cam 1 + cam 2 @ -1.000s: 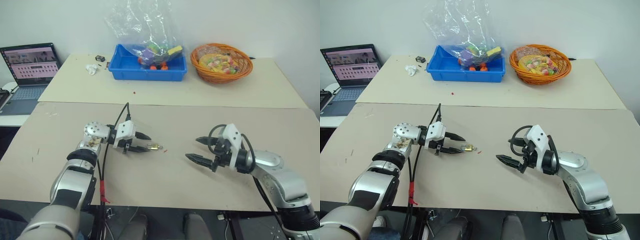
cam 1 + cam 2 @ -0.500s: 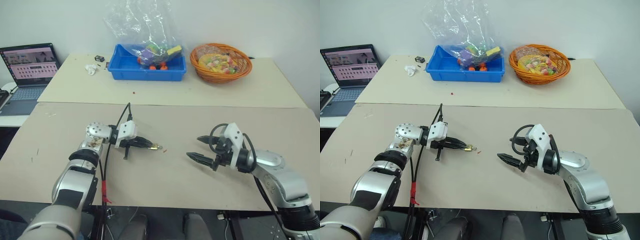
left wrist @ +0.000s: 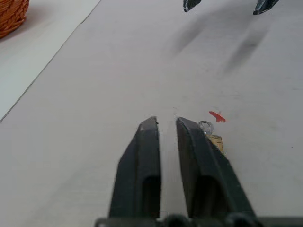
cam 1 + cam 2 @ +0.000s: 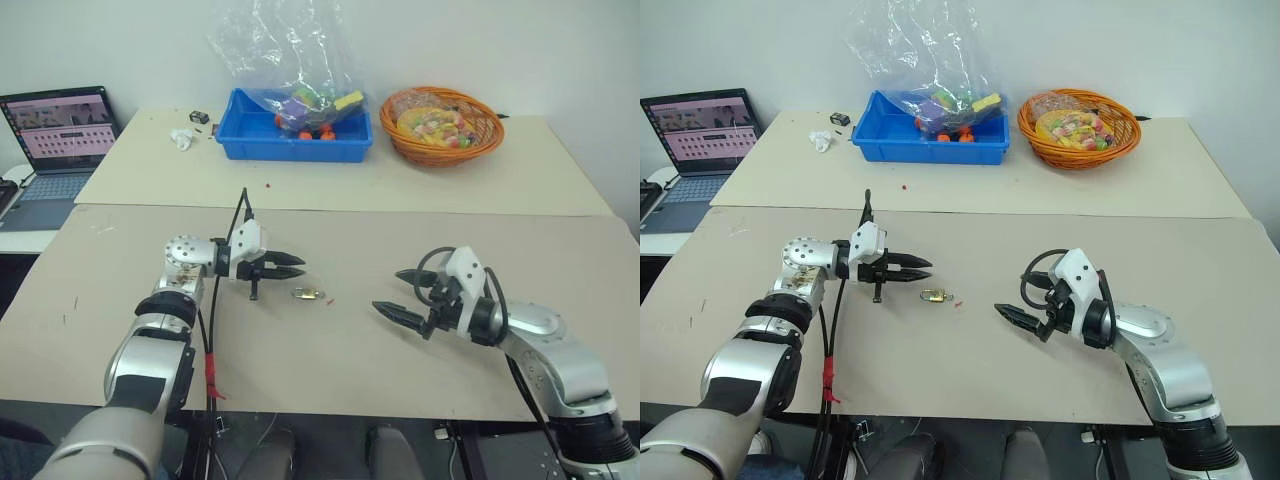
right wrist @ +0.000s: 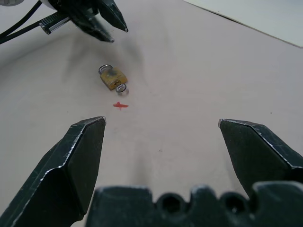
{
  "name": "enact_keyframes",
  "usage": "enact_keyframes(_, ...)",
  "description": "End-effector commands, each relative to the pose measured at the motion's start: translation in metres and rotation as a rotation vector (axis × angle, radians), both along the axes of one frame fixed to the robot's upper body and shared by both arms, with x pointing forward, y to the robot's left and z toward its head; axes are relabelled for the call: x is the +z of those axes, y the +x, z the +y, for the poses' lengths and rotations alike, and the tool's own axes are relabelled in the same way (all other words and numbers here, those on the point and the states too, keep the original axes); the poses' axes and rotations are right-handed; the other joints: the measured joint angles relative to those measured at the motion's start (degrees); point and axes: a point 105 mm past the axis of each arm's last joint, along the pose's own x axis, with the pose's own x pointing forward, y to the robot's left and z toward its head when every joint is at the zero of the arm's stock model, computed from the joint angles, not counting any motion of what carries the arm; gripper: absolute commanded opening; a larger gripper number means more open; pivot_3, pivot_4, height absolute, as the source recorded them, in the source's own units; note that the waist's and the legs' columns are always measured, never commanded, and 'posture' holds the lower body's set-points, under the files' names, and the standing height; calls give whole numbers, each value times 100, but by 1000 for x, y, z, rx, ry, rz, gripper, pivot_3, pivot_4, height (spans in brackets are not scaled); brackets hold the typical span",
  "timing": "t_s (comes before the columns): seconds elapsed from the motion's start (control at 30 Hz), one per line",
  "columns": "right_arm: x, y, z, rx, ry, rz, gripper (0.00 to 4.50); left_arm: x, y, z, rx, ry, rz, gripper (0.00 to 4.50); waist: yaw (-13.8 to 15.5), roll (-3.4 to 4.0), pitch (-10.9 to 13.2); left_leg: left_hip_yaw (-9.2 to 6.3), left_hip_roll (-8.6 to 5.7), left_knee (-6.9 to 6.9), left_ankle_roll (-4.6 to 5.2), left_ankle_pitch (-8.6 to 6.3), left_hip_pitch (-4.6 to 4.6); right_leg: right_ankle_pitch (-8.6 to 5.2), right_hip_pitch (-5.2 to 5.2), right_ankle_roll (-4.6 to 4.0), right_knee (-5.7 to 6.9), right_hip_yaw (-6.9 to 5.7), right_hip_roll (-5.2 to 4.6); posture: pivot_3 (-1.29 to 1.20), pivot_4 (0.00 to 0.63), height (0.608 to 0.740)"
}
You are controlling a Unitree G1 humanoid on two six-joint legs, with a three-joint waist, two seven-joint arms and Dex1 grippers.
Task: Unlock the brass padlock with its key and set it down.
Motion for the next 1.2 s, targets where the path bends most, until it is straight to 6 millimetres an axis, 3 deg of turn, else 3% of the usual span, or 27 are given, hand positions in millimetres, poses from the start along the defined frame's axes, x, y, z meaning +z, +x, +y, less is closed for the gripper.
enact_keyframes(0.03, 10, 1, 3, 1, 12, -58, 4500, 3, -1, 3, -28, 59, -60, 2647, 1, 0, 0, 0, 0, 1, 0, 0, -1, 0, -1, 0, 0, 0, 0, 0, 150, 740)
enact_keyframes(0.1, 9, 0, 4, -2, 14, -58, 4500, 0, -3, 4, -47, 90, -59, 3369, 0, 0, 0, 0, 0, 3, 0, 0, -2, 1, 0, 0, 1, 0, 0, 0, 150, 740)
enact_keyframes(0.37, 7, -3, 6, -17, 29, -57, 4500, -14, -10, -7, -107, 133, -37, 3369, 3, 0, 0, 0, -3, 6, 1, 0, -3, 2, 1, 1, 5, 0, 0, 0, 150, 740)
enact_keyframes(0.63, 13, -6, 7, -22, 58, -70, 4500, -32, -3, -24, -43, 168, 25, 3369, 8, 0, -1, 0, -4, 19, 2, -1, -3, 3, 1, 3, 30, 1, -1, 0, 150, 740)
enact_keyframes(1.2, 20, -5, 6, -46, 84, -96, 4500, -45, -2, -2, 19, 255, 150, 3369, -44, -1, -3, 9, 2, 34, -5, 4, 36, 3, 12, 3, 54, 17, 8, 0, 150, 740)
